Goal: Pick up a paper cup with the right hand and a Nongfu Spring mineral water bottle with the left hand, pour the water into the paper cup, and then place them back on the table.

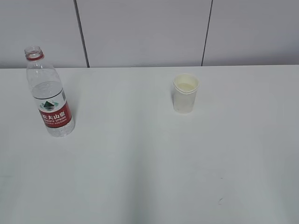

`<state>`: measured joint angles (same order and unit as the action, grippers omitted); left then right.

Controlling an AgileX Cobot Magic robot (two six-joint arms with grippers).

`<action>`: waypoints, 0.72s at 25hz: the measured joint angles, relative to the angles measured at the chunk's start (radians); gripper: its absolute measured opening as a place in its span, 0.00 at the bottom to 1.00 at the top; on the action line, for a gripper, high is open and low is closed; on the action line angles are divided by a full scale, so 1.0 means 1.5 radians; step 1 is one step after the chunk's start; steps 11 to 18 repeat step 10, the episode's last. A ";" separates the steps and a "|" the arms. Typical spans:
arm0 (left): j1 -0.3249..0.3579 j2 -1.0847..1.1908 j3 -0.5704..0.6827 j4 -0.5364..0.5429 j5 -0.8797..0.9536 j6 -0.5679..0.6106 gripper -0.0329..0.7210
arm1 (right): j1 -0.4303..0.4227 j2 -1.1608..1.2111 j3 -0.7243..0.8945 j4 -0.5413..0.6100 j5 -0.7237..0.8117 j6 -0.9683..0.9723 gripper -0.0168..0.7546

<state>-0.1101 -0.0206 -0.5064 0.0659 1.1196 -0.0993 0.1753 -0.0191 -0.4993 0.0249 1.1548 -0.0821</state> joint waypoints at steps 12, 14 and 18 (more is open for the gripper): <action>0.000 0.000 0.000 0.000 0.000 0.000 0.79 | 0.000 0.000 0.000 0.000 0.000 0.000 0.69; 0.000 0.000 0.000 0.000 0.000 0.000 0.79 | 0.000 0.000 0.000 0.000 0.000 0.000 0.69; 0.000 0.000 0.000 0.000 0.000 0.000 0.79 | 0.000 0.000 0.000 0.000 0.000 0.000 0.69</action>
